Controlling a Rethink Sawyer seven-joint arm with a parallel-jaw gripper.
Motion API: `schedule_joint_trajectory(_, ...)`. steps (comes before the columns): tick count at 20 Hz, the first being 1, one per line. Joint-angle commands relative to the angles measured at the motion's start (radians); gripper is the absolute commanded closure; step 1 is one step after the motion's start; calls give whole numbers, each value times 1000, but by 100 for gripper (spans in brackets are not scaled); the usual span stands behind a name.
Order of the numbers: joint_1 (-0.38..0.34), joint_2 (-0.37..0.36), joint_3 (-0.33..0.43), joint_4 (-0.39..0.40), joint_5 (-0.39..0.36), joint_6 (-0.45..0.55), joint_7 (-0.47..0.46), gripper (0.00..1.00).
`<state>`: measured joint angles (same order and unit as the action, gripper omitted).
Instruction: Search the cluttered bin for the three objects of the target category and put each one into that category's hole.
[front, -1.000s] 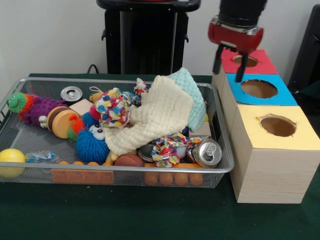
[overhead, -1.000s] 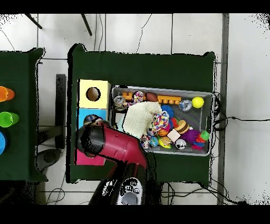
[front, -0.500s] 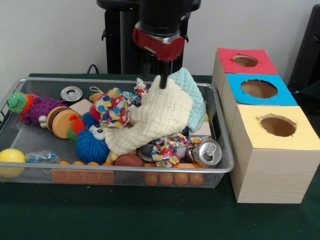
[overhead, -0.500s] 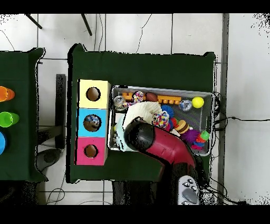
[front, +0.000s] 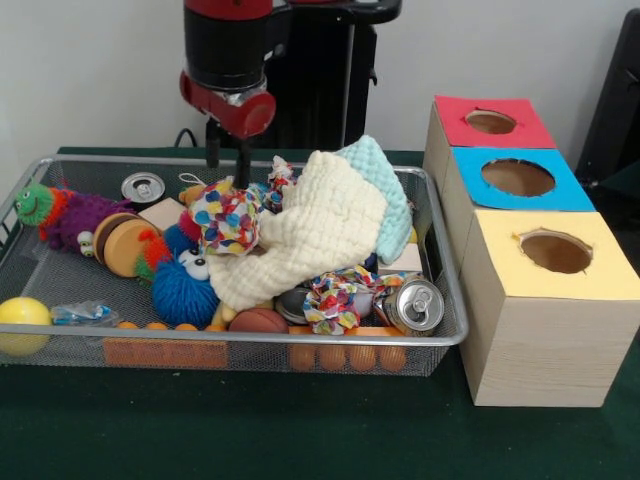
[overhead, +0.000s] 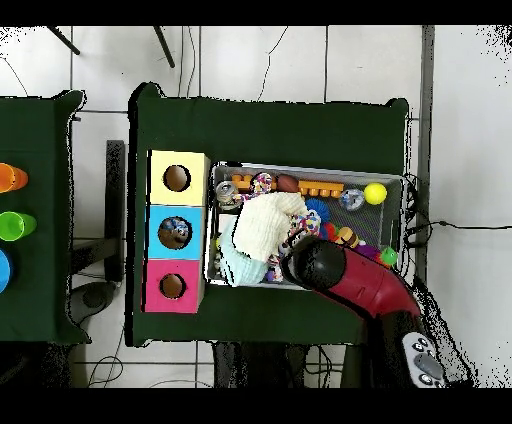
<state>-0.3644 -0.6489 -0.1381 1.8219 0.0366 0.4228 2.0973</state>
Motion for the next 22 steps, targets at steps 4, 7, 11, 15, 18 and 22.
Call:
schedule_joint_trajectory(4, -87, 139, 197, -193, -143, 64, -167, 0)
schedule_joint_trajectory(7, -98, 174, 208, -251, -174, 74, -165, 0)
schedule_joint_trajectory(11, -118, 207, 225, -299, -191, 103, -157, 0)
schedule_joint_trajectory(15, -142, 219, 243, -339, -200, 156, -161, 0)
schedule_joint_trajectory(18, -147, 203, 257, -356, -195, 212, -157, 0)
schedule_joint_trajectory(22, -147, 159, 279, -352, -173, 289, -143, 0)
